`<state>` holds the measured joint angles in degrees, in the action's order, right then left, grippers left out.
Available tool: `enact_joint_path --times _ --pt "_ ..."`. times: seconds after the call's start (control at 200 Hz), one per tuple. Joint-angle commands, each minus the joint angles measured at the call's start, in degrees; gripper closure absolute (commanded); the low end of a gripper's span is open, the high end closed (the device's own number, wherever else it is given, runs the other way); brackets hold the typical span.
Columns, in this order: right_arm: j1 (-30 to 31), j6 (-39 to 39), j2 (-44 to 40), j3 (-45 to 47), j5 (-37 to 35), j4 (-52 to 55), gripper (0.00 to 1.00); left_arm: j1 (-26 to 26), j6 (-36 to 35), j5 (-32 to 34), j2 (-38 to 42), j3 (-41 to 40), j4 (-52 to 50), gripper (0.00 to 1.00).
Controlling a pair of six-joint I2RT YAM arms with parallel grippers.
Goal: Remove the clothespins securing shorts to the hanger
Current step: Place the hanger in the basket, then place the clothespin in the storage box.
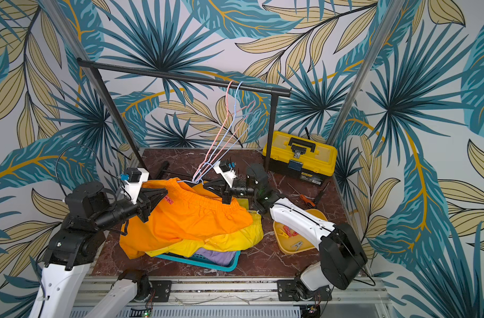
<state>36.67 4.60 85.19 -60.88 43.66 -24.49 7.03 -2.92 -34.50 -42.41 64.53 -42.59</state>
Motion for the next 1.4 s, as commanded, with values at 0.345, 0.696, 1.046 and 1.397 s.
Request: enact_joint_path --times 0.345,0.696,1.046,1.397 --pt "0.9 1.3 -2.6 2.6 -2.7 -3.8 0.45 -0.2 0.7 -0.8 1.3 -0.9 1.9 1.0" --pt "0.8 -3.5 -14.4 9.5 -15.3 5.3 0.01 -0.2 1.3 -0.4 2.4 0.7 2.2 1.0" --pt "0.6 0.7 -34.6 19.3 -36.6 18.2 0.0 2.8 7.5 -9.2 1.6 3.6 2.3 1.0" --pt "0.5 8.2 -48.4 13.1 -64.9 41.5 0.0 34.5 9.5 8.6 -6.5 5.7 11.3 1.0"
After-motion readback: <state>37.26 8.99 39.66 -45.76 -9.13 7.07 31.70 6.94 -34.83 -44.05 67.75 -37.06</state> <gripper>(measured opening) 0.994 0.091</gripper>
